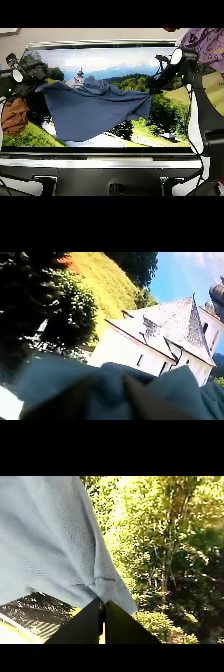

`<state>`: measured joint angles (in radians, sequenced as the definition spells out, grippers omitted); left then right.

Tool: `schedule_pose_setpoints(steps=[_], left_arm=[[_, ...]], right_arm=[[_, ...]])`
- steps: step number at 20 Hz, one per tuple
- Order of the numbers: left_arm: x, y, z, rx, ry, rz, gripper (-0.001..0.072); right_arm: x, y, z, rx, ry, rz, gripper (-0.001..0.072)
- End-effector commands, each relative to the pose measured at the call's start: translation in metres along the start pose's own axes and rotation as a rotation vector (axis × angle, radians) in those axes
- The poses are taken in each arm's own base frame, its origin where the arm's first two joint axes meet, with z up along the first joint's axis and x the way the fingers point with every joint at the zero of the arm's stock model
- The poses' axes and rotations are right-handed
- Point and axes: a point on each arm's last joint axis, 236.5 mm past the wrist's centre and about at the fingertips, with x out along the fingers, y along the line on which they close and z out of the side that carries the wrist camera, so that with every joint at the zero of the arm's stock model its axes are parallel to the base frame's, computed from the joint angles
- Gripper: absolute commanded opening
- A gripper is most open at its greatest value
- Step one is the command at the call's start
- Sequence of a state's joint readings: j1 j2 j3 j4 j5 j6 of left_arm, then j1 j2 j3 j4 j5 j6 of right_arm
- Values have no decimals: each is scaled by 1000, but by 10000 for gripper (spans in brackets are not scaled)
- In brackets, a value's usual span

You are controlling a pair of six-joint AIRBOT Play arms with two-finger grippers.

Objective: Fold the clothes and pants, and hang the long-sleeved shirts on hangers.

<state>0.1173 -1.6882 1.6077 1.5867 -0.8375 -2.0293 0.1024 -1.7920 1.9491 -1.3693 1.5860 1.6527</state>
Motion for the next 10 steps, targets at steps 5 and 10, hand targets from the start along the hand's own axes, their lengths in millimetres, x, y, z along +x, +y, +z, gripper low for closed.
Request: schedule_pose_setpoints(steps=[5, 10], left_arm=[[-28, 51, -52, 107, 309, 120, 541], [-89, 116, -178, -14, 488, 185, 541]], right_arm=[[-1, 1, 2, 18, -11, 0, 23], [-1, 0, 3, 18, -13, 0, 23]])
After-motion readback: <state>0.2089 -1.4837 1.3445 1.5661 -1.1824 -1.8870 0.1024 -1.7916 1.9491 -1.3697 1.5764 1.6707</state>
